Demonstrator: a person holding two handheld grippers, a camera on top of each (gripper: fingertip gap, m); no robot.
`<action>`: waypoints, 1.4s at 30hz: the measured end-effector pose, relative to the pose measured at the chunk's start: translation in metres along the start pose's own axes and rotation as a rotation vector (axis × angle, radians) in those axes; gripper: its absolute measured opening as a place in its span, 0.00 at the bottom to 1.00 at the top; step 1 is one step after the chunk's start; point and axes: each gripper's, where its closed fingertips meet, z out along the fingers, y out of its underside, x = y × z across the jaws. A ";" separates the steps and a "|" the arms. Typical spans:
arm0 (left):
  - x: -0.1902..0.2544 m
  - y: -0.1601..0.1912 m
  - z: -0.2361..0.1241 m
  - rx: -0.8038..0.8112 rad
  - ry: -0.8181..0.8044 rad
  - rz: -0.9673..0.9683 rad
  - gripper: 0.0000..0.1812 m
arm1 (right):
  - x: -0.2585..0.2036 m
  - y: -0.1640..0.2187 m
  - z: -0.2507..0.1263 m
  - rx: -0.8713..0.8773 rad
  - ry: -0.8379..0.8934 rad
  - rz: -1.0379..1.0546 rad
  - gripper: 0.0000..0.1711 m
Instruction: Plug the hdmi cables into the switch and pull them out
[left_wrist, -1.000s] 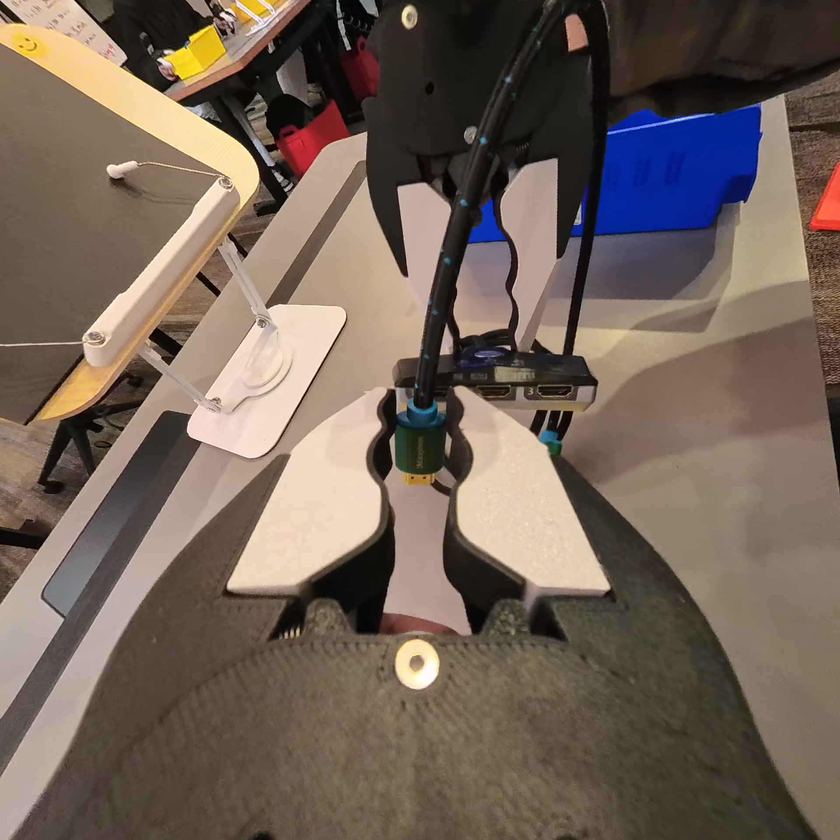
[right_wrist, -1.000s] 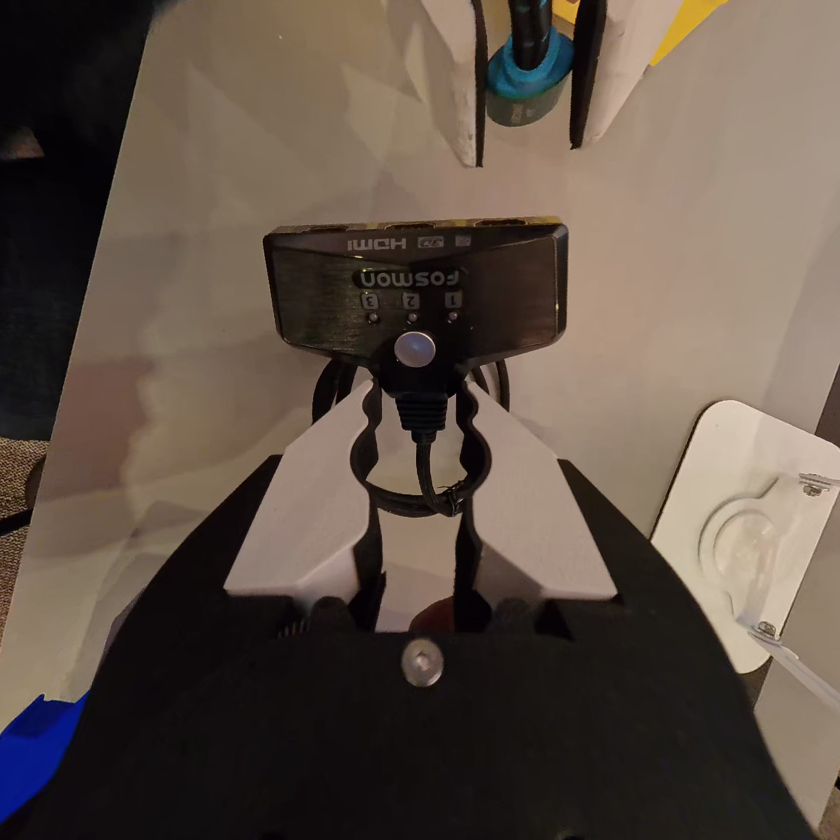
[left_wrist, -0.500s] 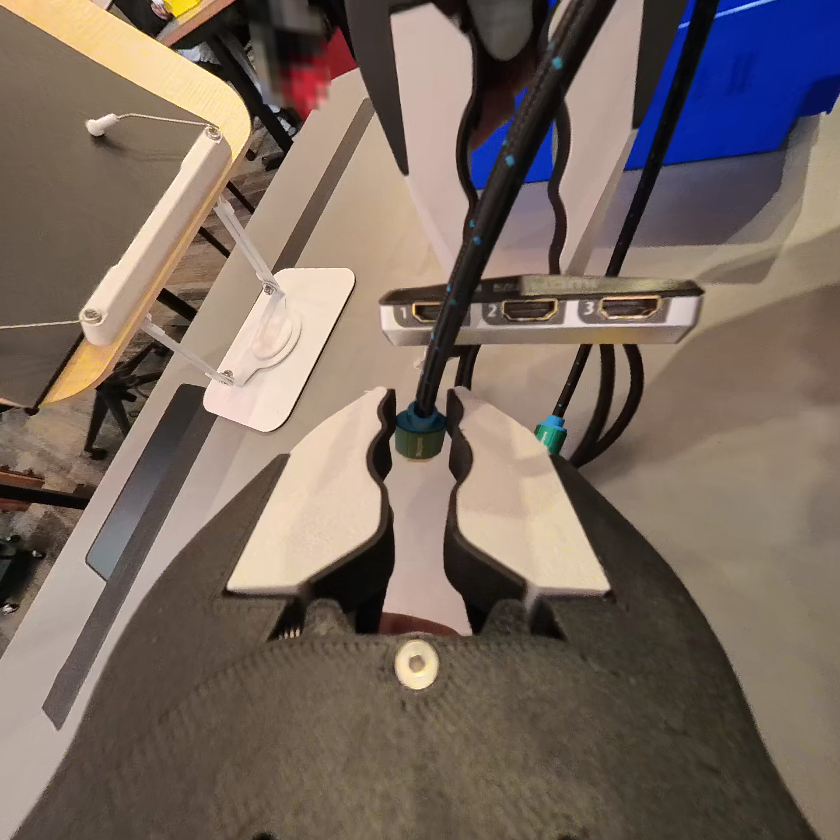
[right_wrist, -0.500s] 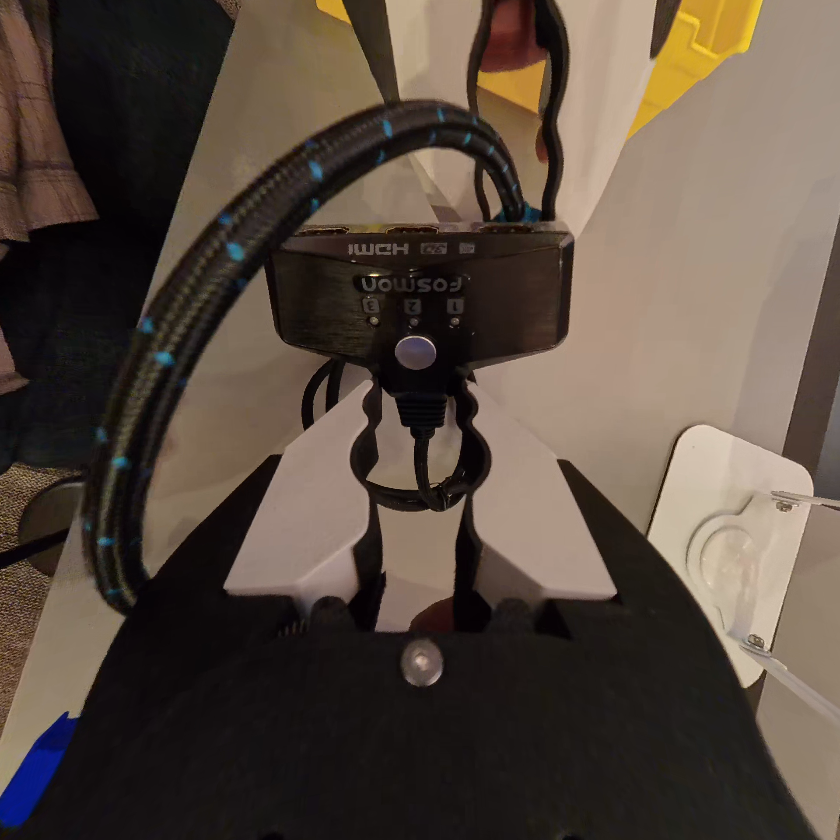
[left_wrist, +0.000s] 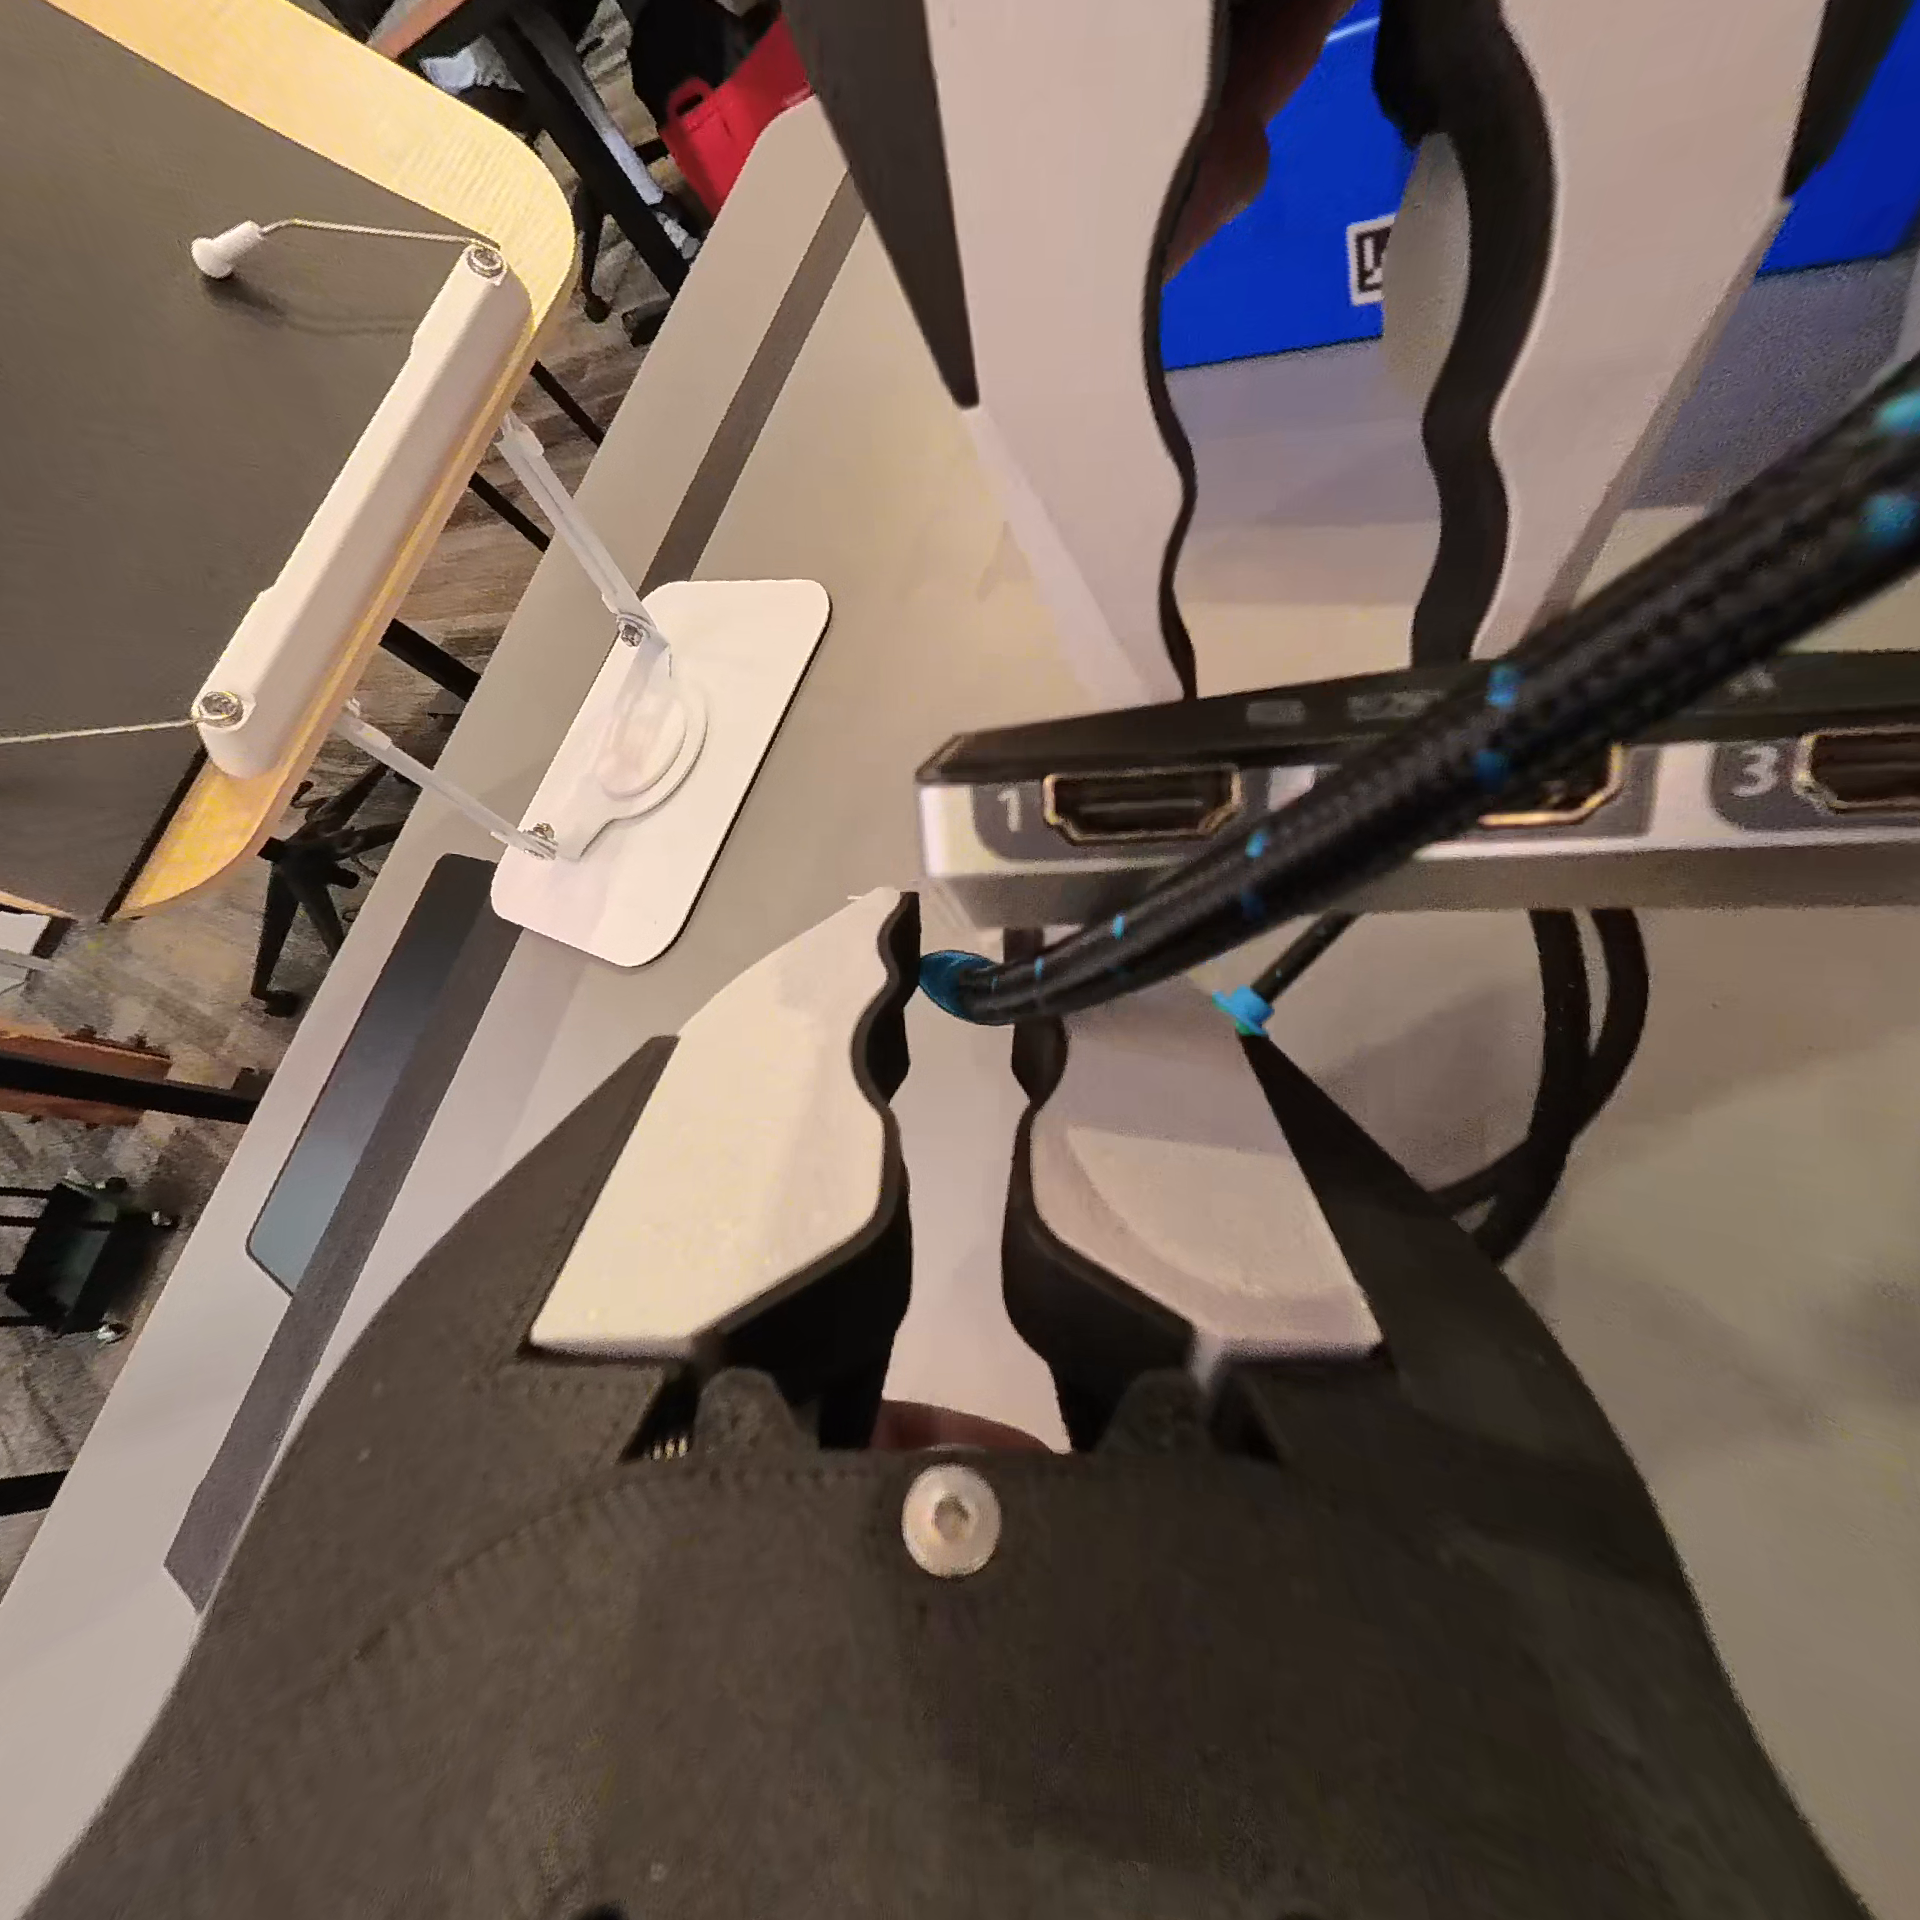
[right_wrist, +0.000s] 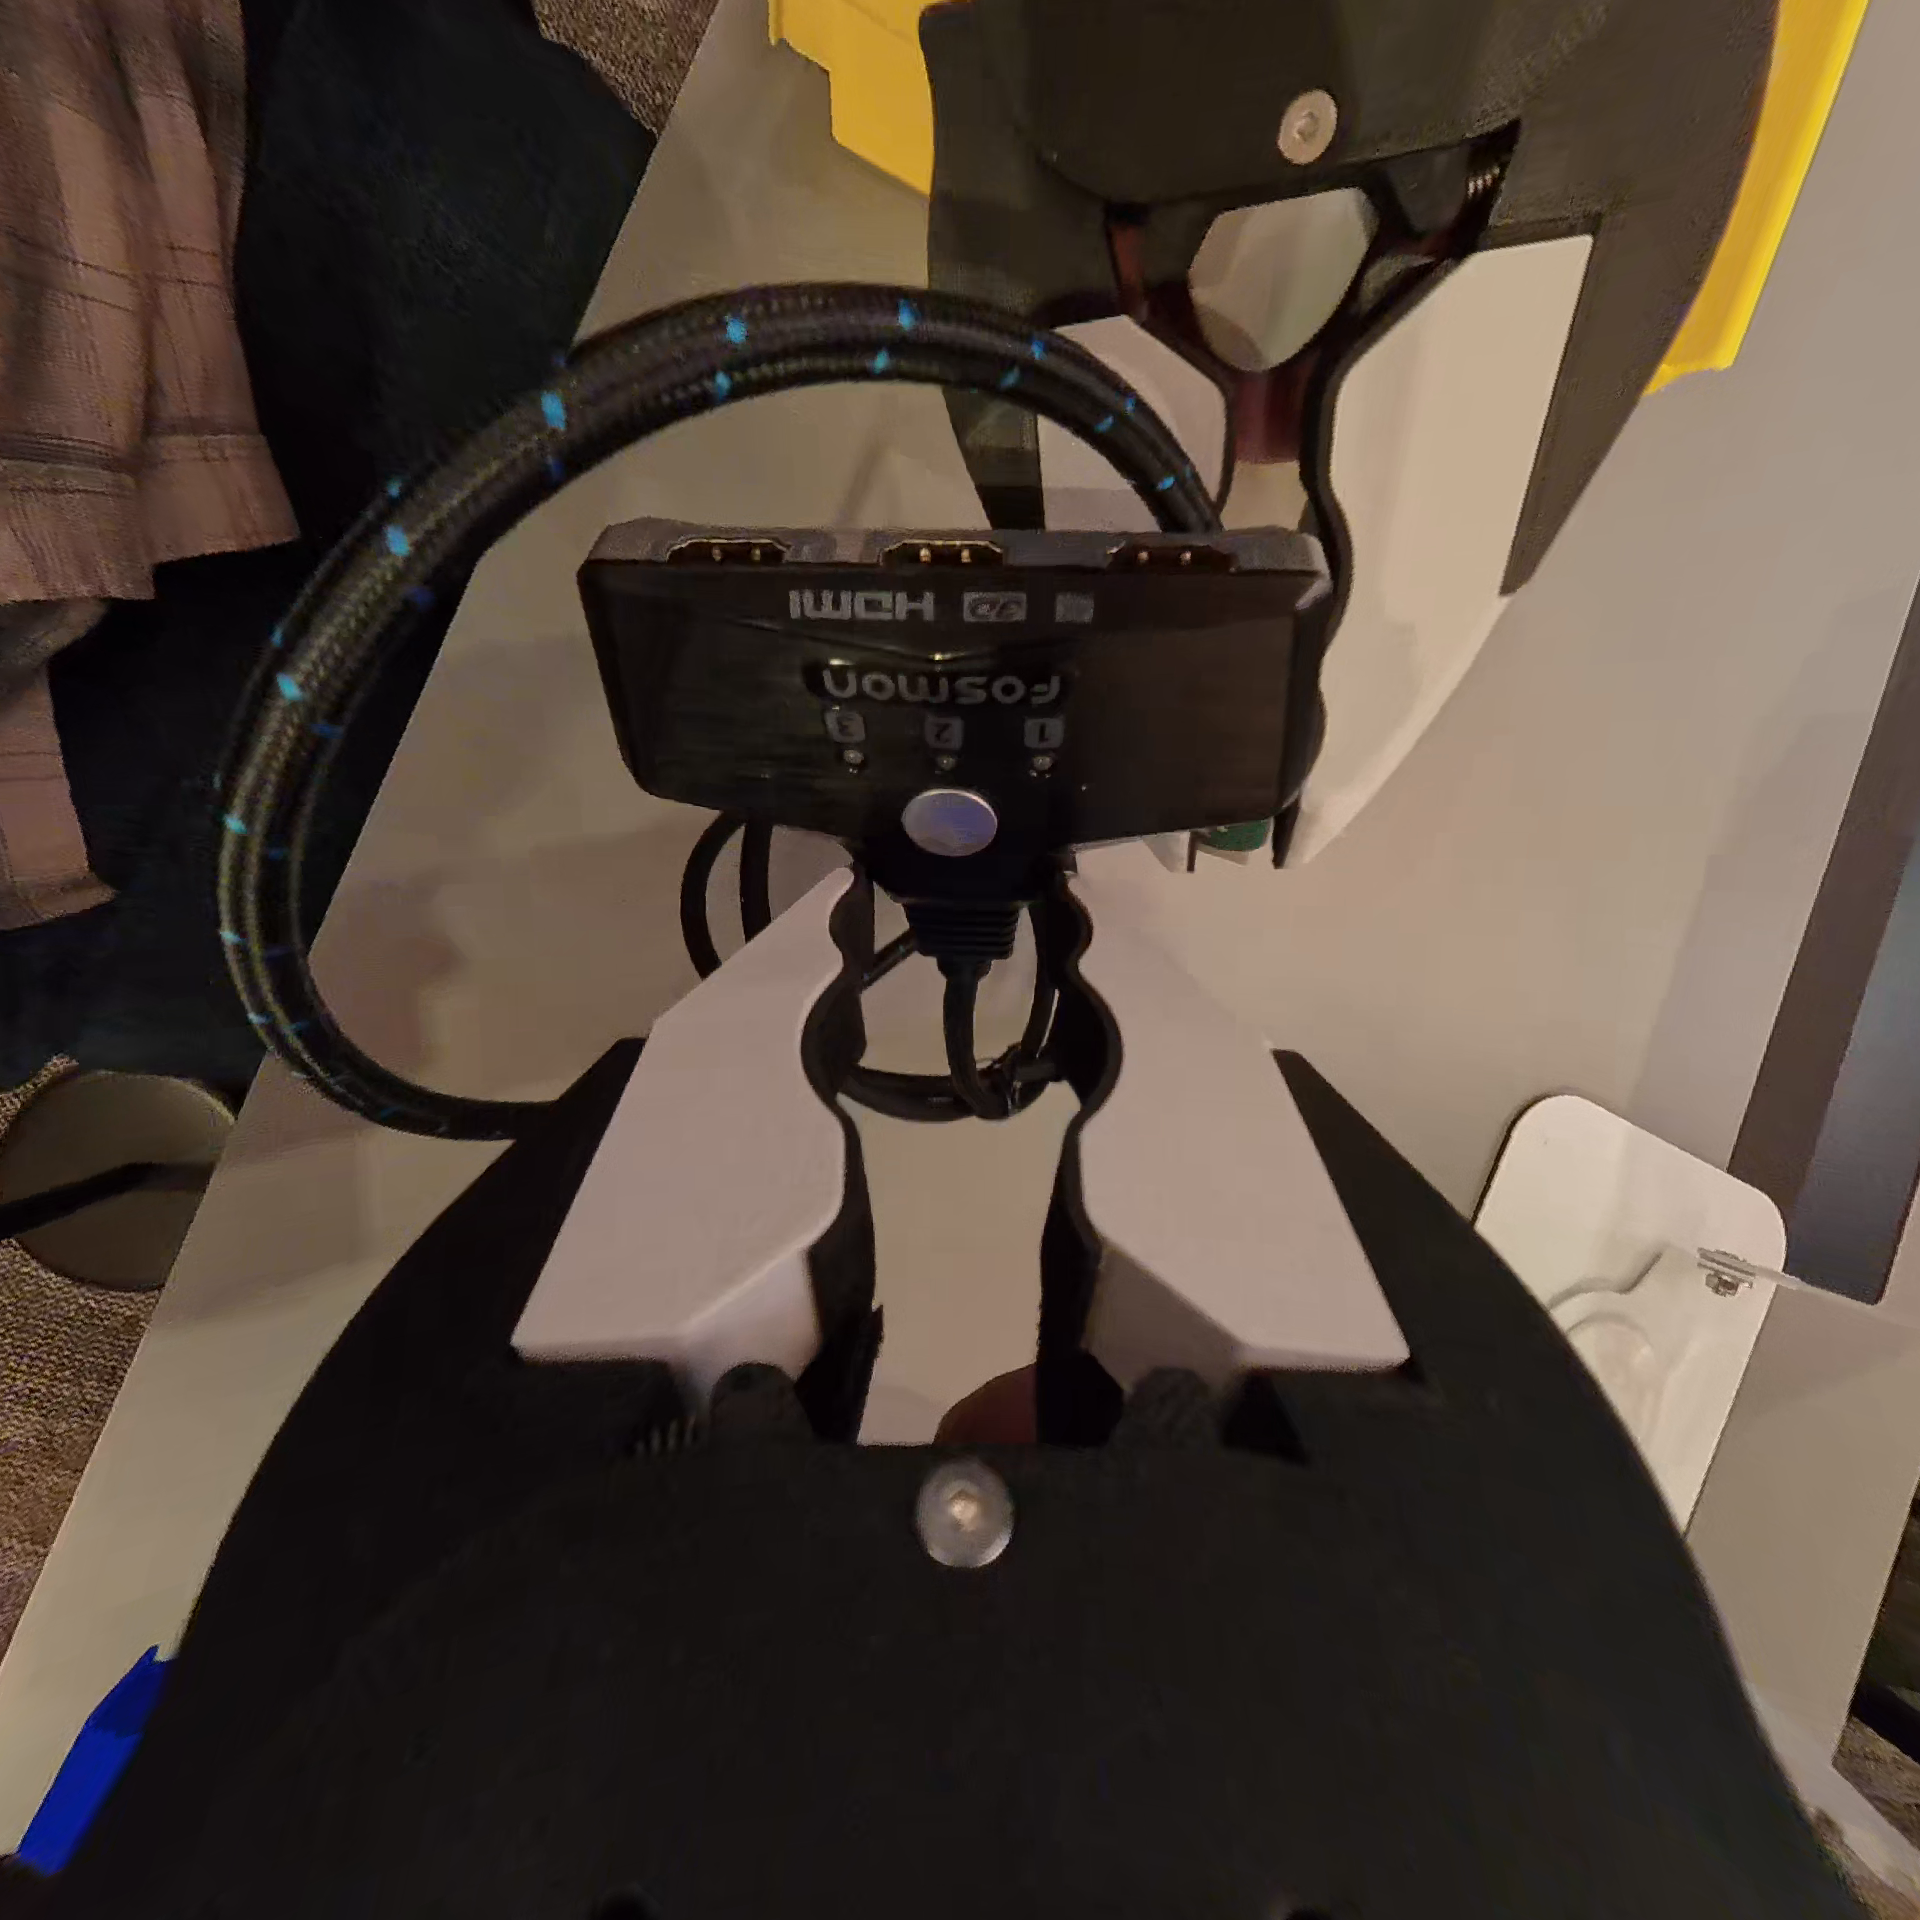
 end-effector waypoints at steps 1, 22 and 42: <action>-0.001 0.000 0.000 0.005 -0.005 -0.004 0.08 | 0.000 0.001 0.000 -0.001 0.001 0.001 0.17; -0.030 -0.001 -0.016 0.053 -0.112 -0.047 0.05 | 0.012 0.068 0.005 -0.053 0.061 0.273 0.14; -0.029 -0.025 -0.039 0.209 -0.090 0.009 0.05 | 0.051 0.073 -0.008 0.036 0.332 0.459 0.06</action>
